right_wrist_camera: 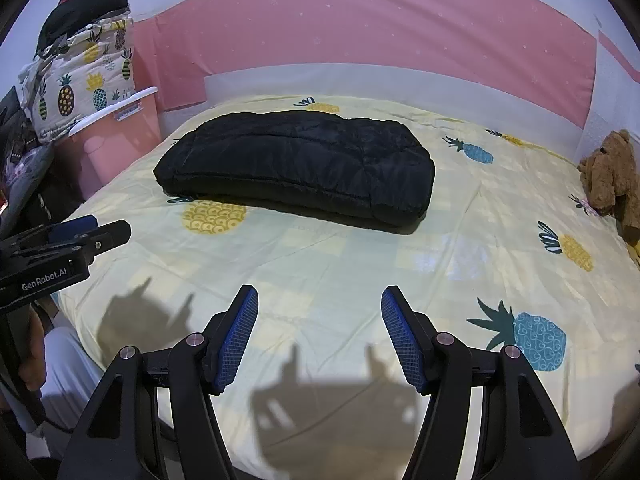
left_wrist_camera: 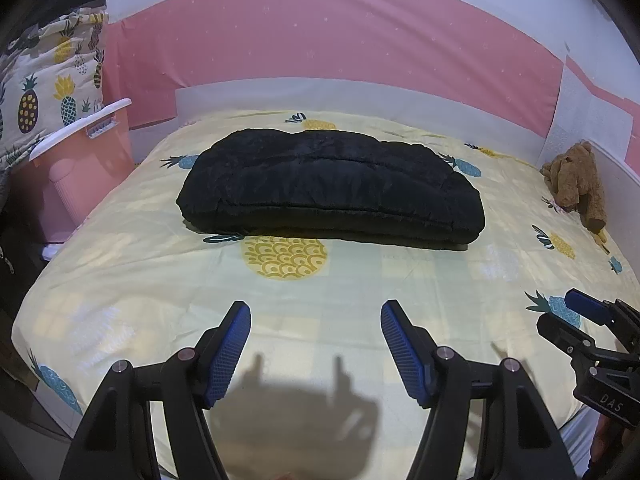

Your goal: Fold large clothes

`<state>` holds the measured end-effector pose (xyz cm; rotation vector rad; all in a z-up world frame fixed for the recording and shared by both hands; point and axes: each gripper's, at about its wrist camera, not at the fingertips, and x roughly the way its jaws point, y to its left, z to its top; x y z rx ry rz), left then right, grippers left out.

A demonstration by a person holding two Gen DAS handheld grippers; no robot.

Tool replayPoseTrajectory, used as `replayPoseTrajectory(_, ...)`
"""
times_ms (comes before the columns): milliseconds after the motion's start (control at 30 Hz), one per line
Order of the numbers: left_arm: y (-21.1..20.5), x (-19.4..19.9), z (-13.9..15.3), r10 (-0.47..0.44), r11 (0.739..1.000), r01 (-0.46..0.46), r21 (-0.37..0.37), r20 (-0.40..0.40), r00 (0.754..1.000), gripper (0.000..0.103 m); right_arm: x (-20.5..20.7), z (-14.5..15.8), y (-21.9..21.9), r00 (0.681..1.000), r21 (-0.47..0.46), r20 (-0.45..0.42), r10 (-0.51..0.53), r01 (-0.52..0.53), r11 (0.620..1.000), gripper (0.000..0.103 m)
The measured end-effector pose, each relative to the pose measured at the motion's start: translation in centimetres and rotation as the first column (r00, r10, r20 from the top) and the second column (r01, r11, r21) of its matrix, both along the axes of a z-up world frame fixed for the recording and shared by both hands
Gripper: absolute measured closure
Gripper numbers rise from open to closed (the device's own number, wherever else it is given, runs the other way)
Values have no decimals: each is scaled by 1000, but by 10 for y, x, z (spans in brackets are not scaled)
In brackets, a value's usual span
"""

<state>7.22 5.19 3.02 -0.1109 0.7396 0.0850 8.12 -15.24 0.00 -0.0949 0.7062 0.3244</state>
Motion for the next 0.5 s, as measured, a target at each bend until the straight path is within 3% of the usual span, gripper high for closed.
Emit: replayPoseTrajectory(500, -1, -1, 1, -2, 1000, 2, 17, 3, 1000, 36, 0, 1, 1, 1000, -2, -2, -5, 5, 1000, 39)
